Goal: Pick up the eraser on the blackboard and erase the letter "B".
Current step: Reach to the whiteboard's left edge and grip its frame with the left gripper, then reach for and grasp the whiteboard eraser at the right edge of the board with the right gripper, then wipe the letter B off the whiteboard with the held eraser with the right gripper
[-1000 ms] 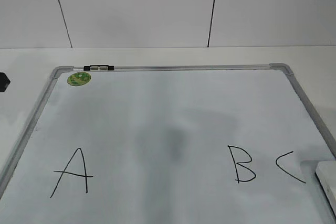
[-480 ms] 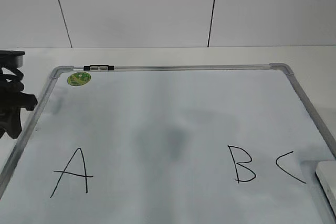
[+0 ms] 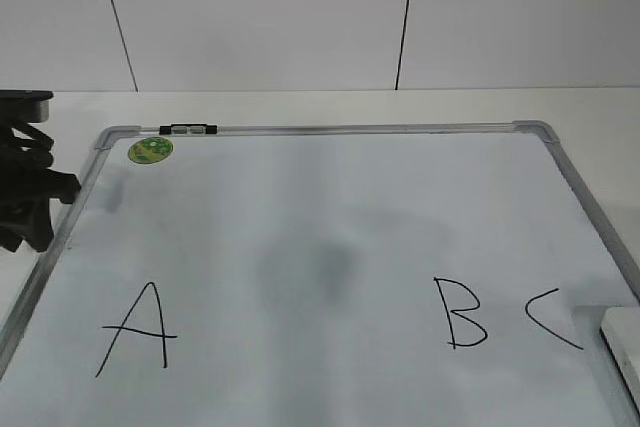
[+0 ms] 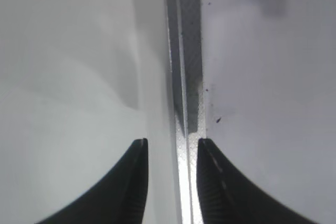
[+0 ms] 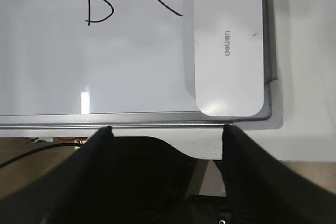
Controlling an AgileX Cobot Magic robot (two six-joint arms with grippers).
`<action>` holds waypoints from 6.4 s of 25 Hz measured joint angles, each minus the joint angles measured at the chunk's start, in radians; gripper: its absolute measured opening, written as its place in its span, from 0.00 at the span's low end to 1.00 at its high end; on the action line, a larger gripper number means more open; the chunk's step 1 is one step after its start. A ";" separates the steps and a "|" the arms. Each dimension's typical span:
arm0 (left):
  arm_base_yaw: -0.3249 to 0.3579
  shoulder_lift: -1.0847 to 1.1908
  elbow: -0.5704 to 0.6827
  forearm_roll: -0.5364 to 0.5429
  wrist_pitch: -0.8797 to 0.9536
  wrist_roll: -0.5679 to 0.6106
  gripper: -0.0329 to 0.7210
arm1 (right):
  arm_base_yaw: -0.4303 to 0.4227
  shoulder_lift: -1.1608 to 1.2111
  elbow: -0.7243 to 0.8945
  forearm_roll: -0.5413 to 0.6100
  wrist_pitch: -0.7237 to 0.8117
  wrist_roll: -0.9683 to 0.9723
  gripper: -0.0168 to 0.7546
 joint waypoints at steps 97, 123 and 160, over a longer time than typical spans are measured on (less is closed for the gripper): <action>0.000 0.093 -0.030 -0.043 -0.028 -0.016 0.07 | 0.000 0.727 0.000 -0.142 -0.346 -0.037 0.89; 0.000 0.093 -0.030 -0.043 -0.028 -0.016 0.07 | 0.000 0.822 -0.023 -0.138 -0.347 -0.045 0.76; 0.000 0.093 -0.030 -0.043 -0.028 -0.016 0.07 | 0.281 0.818 -0.288 -0.176 -0.138 0.136 0.72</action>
